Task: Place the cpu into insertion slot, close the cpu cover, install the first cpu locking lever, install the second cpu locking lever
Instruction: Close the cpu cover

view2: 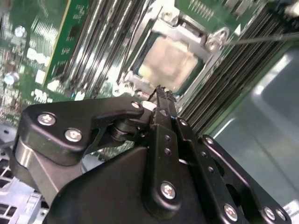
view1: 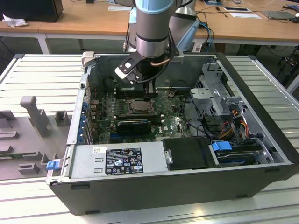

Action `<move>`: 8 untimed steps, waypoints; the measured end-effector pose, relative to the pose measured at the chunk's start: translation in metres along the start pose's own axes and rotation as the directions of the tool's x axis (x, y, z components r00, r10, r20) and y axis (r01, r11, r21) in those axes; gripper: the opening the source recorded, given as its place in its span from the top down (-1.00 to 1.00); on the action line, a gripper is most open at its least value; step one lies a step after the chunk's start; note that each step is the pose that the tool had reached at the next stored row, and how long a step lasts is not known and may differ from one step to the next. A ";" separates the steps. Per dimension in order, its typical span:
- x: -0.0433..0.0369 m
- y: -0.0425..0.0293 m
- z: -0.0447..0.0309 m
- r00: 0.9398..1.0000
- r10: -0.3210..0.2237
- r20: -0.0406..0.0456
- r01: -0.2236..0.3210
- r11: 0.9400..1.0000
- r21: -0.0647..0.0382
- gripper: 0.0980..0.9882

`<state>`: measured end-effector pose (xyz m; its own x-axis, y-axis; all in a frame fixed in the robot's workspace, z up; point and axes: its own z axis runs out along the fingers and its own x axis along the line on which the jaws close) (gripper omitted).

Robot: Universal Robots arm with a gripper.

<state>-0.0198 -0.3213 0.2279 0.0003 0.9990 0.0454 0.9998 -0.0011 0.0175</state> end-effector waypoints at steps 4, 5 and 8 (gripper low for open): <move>0.0000 -0.0141 0.0002 1.000 -0.003 0.000 0.003 1.000 0.000 0.98; 0.0000 -0.0159 0.0001 1.000 -0.003 0.000 0.003 1.000 0.000 0.98; 0.0000 -0.0206 0.0001 1.000 -0.003 0.000 0.003 1.000 0.000 0.98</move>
<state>-0.0403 -0.3213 0.2275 -0.0029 0.9990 0.0455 0.9998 0.0021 0.0176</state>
